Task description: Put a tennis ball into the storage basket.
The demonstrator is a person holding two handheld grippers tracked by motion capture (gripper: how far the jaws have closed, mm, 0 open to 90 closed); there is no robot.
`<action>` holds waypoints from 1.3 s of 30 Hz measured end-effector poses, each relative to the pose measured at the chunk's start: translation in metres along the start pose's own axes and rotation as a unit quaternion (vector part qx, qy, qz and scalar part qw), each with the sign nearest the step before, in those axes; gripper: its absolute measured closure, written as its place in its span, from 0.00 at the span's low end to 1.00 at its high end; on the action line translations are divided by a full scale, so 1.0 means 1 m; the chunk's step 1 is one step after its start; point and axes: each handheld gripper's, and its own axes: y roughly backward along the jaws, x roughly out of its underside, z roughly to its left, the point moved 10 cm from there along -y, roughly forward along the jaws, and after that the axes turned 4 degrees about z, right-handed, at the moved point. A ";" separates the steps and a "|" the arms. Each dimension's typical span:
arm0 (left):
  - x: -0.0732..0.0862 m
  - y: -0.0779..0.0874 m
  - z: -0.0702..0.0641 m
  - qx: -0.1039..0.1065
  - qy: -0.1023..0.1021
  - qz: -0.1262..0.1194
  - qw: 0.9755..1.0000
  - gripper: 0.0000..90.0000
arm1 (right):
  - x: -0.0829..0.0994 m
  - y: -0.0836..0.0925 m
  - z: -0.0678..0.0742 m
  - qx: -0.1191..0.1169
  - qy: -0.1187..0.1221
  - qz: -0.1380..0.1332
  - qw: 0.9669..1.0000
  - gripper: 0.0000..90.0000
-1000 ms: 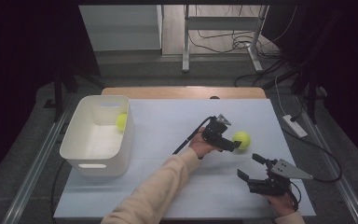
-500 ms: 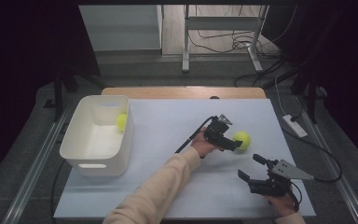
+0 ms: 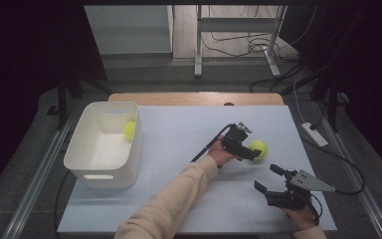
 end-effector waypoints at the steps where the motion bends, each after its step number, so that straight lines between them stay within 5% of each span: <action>1: 0.000 -0.001 0.000 0.001 0.001 0.000 1.000 0.14 | 0.000 0.000 0.000 0.000 0.000 -0.001 1.000 0.14; 31: -0.005 -0.022 -0.004 0.010 0.004 0.005 1.000 0.15 | 0.000 0.004 -0.001 0.004 -0.001 -0.004 1.000 0.14; 39: -0.004 -0.025 -0.004 0.000 0.001 0.014 1.000 0.28 | 0.000 0.004 -0.001 0.004 -0.002 -0.003 1.000 0.14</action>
